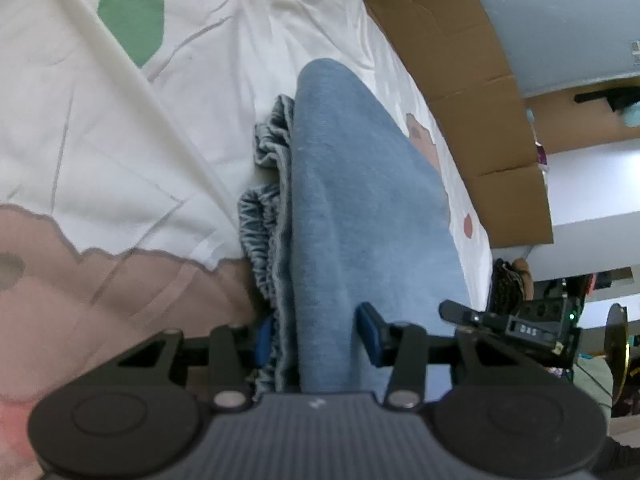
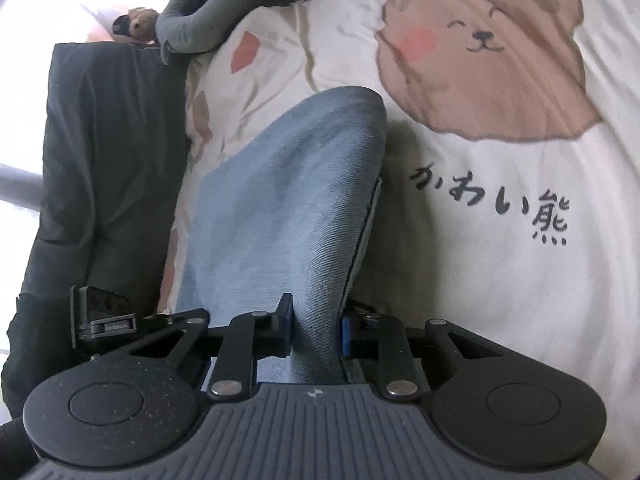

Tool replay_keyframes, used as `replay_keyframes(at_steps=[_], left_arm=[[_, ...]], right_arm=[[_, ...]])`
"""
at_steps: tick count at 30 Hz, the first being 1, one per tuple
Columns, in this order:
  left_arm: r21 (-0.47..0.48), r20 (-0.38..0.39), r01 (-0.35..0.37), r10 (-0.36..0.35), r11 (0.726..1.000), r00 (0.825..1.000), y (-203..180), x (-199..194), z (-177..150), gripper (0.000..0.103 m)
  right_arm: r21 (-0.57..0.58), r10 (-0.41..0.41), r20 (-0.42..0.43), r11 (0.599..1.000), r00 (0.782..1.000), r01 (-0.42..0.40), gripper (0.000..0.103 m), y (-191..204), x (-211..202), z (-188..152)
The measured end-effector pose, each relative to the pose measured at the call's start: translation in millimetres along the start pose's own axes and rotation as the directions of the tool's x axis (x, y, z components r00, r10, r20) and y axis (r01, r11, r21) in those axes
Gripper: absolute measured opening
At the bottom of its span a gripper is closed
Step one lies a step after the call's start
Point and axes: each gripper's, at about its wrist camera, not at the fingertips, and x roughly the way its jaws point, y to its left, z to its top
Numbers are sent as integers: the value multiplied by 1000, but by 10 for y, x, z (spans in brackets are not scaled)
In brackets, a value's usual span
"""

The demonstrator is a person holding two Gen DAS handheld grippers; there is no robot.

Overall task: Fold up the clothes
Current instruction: 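Close both grippers on the edge of the folded denim stack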

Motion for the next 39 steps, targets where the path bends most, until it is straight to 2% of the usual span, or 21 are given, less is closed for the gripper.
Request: replay_keyframes(at_steps=[8, 18, 27, 31, 35, 37, 39], left_arm=[[36, -53, 24, -22, 999, 998, -278, 347, -12, 46], [100, -117, 57, -45, 993, 992, -638, 749, -65, 46], [121, -179, 97, -75, 988, 981, -782, 934, -83, 46], [166, -218, 97, -60, 981, 974, -885, 1027, -108, 46], [161, -229, 107, -68, 981, 971, -883, 1064, -97, 47], [155, -236, 102, -63, 983, 970, -882, 1067, -93, 47], [146, -244, 94, -56, 985, 968, -876, 1064, -91, 51]], right_arm=[[-4, -6, 30, 1000, 1000, 6, 22, -12, -349, 24], [32, -68, 87, 997, 994, 66, 22, -253, -822, 30], [56, -112, 129, 993, 985, 106, 22, -395, -1163, 21], [71, -124, 151, 991, 981, 114, 22, -478, -1278, 31], [92, -136, 150, 988, 979, 124, 22, -572, -1306, 13], [103, -145, 145, 986, 979, 131, 24, -613, -1294, -5], [112, -177, 130, 980, 976, 163, 31, -664, -1273, -10]])
